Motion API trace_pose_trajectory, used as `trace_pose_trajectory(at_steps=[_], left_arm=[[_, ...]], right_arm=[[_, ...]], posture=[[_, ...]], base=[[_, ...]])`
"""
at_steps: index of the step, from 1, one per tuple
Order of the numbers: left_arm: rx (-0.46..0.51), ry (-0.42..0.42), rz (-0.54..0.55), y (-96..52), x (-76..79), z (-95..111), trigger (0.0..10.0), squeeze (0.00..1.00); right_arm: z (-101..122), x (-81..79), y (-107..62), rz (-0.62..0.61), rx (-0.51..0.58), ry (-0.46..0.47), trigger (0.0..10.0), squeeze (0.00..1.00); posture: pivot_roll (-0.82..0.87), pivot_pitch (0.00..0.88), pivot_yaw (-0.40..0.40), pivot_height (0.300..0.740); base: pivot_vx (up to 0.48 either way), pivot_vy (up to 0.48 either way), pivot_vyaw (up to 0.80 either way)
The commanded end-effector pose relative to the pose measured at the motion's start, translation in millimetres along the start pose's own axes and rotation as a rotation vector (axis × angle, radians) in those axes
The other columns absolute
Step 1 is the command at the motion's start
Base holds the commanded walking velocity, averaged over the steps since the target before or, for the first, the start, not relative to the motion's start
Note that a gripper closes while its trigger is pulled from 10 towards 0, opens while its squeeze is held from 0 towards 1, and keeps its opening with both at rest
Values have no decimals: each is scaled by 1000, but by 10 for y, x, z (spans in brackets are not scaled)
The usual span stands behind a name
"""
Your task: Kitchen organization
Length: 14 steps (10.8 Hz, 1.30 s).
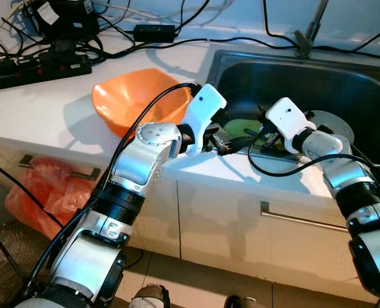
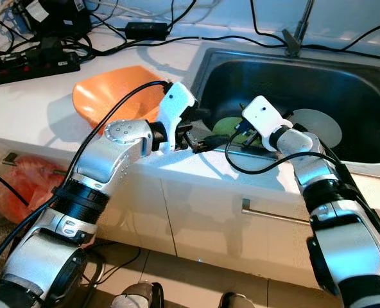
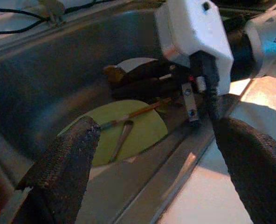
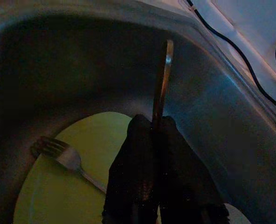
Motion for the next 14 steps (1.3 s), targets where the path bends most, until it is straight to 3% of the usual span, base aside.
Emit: trace_pose_trajectory(at_steps=[1, 2, 6, 8, 9, 11, 12, 13, 14], left_arm=[[-5, 21, -8, -5, 35, 19, 10000, 1000], [-10, 21, -8, -9, 38, 18, 10000, 1000], [-10, 22, 3, -32, 4, 62, 10000, 1000], [38, 64, 50, -90, -72, 251, 10000, 988], [70, 108, 110, -153, -159, 370, 10000, 1000], [96, 190, 186, -267, -271, 505, 10000, 1000], [95, 253, 221, -334, -331, 574, 10000, 1000], [71, 334, 267, -429, -434, 634, 10000, 1000], [37, 349, 306, -527, -553, 633, 10000, 1000]], right_arm=[[-43, -77, 15, 30, -17, 21, 10000, 757], [-36, -85, 29, 33, -16, 44, 10000, 1000], [102, -40, 68, 22, 39, 96, 10000, 1000], [369, 302, 55, -131, 143, 179, 10000, 1000], [581, 530, 6, -228, 244, 273, 10000, 1000], [830, 721, -87, -314, 368, 400, 10000, 1000], [951, 705, -111, -314, 410, 454, 10000, 1000], [1121, 570, -144, -236, 468, 558, 10000, 1000], [1246, 435, -202, -176, 506, 593, 10000, 800]], posture=[[131, 59, 18, 740], [130, 60, 18, 740], [123, 59, 17, 740], [119, 59, 10, 740], [119, 59, 8, 740], [120, 61, 6, 740], [120, 61, 6, 740], [125, 64, 3, 740], [131, 64, 2, 740]], base=[[0, 0, 0], [0, 0, 0], [0, 0, 0], [0, 0, 0], [0, 0, 0], [0, 0, 0], [0, 0, 0], [0, 0, 0], [0, 0, 0]])
Point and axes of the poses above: a point about 5 cm out from each wrist's last joint towards the gripper, its own y axis pointing out of the wrist towards the gripper, its own z axis along the axis of the wrist's last joint, x = y × z, the point moved 6 cm from there along y, pointing out of the wrist towards the gripper, and after that the axes turned 7 degrees about -y, right-handed, at the moved point
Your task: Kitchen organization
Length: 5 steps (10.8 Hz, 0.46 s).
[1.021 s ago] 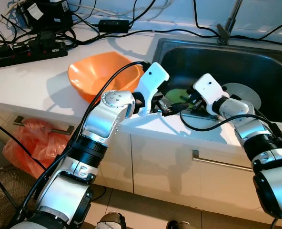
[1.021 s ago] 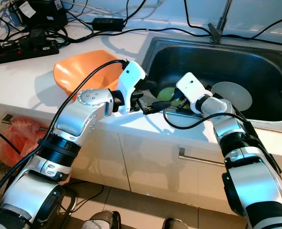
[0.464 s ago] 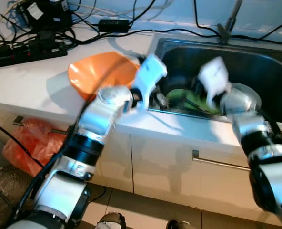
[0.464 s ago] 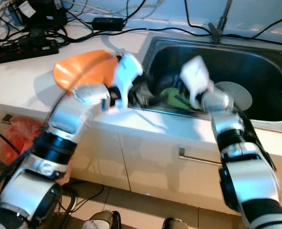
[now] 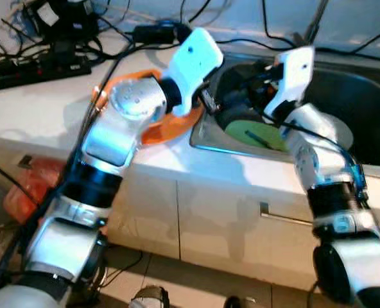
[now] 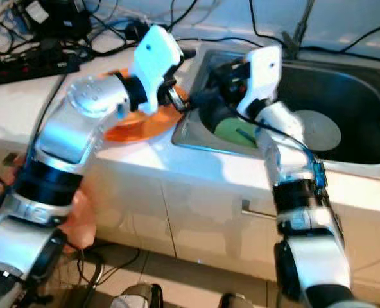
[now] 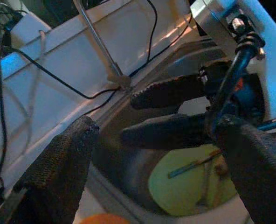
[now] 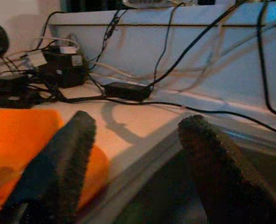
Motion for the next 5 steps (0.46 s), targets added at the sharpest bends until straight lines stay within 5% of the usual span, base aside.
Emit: trace_pose_trajectory(at_steps=[1, 4, 5], left_arm=[[-158, -11, 135, -193, -328, -353, 10000, 1000], [-317, -26, 166, -473, -400, -747, 10000, 929], [-385, -38, 171, -589, -419, -908, 10000, 471]], right_arm=[[237, 17, -42, 11, 82, 8, 10000, 0], [204, -164, -148, 52, 35, 57, 10000, 0], [203, -221, -154, 72, 26, 65, 10000, 0]], posture=[[135, 67, 1, 740], [147, 71, 3, 740], [151, 70, 5, 740]], base=[[0, 0, 0], [0, 0, 0], [0, 0, 0]])
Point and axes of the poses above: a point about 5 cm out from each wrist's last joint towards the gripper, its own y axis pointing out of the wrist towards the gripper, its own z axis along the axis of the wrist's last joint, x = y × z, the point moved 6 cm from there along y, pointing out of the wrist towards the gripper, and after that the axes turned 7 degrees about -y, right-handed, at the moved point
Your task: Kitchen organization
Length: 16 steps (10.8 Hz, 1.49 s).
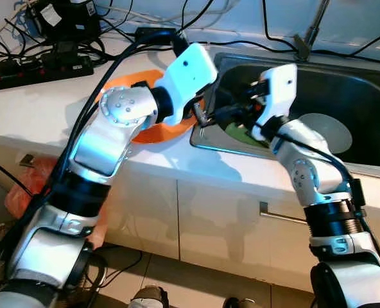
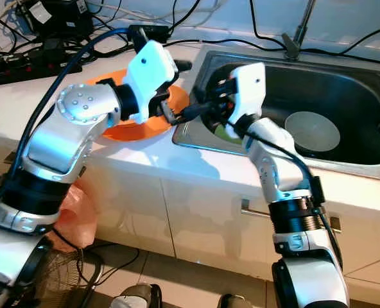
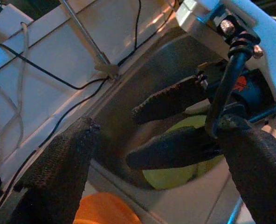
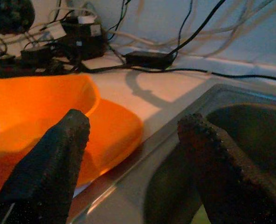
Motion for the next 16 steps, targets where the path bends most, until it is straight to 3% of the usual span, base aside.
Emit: trace_pose_trajectory(at_steps=[1, 3, 5, 6, 8, 9, 13, 16], left_arm=[[-349, -74, 231, -447, -477, -874, 10000, 0], [-318, -105, 251, -480, -531, -817, 10000, 0], [-277, -133, 212, -428, -481, -738, 10000, 0], [-231, -194, 194, -382, -444, -676, 10000, 0], [-28, -283, 213, -250, -435, -407, 10000, 0], [47, -338, 233, -198, -433, -310, 10000, 0], [245, -460, 141, 43, -186, 48, 10000, 0], [252, -495, 60, 115, 6, 44, 10000, 0]], right_arm=[[382, 79, -110, -16, 132, -30, 10000, 0], [350, 135, -123, -52, 114, -46, 10000, 0], [359, 189, -110, -84, 115, -73, 10000, 0], [321, 280, -94, -116, 103, -134, 10000, 0], [342, 586, -61, -219, 102, -193, 10000, 0], [396, 629, -48, -241, 116, -201, 10000, 0], [422, 721, 62, -339, 133, -216, 10000, 0], [462, 628, 159, -340, 156, -183, 10000, 0]], posture=[[155, 70, 7, 740], [159, 67, 11, 740], [156, 65, 13, 740], [153, 64, 16, 740], [151, 63, 16, 740], [148, 62, 11, 740], [135, 66, 4, 740], [133, 72, 5, 740]], base=[[0, 0, 0], [0, 0, 0], [0, 0, 0], [0, 0, 0], [0, 0, 0], [0, 0, 0], [0, 0, 0], [0, 0, 0]])
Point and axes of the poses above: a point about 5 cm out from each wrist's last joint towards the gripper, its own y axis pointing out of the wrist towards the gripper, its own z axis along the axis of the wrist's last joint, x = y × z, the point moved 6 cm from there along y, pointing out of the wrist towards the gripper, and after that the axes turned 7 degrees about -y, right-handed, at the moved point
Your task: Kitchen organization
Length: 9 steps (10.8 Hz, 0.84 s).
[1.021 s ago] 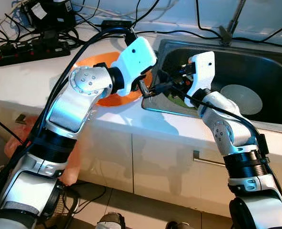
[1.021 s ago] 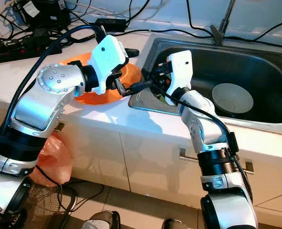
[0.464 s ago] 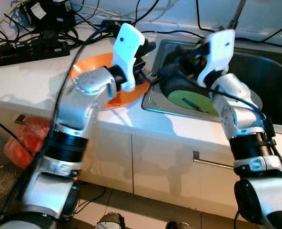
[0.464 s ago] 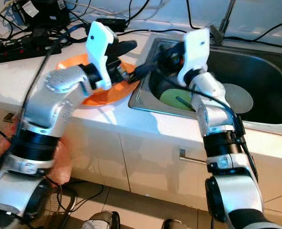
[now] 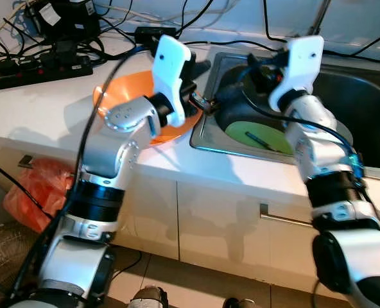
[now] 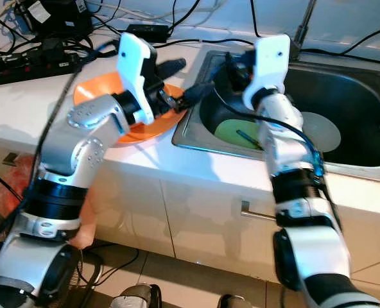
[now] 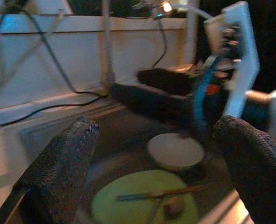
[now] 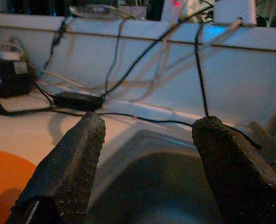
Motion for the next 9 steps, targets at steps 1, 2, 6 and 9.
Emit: trace_pose_trajectory(at_steps=[1, 2, 6, 9], left_arm=[[-7, -20, -23, -10, 41, -31, 10000, 0], [-28, -12, -67, 42, 146, -93, 10000, 0], [14, -47, -202, 146, 487, 58, 10000, 0], [-22, -32, -224, -126, 473, 90, 10000, 0]], right_arm=[[81, -3, 32, -5, 28, -5, 10000, 0], [70, -34, 48, -3, 27, -1, 10000, 0], [-38, 53, 54, -37, 0, -43, 10000, 0], [-250, 366, -57, -100, -57, -88, 10000, 0]], posture=[[133, 72, 5, 740], [133, 75, 8, 740], [130, 73, 9, 740], [142, 76, -3, 740]], base=[[0, 0, 0], [0, 0, 0], [0, 0, 0], [0, 0, 0]])
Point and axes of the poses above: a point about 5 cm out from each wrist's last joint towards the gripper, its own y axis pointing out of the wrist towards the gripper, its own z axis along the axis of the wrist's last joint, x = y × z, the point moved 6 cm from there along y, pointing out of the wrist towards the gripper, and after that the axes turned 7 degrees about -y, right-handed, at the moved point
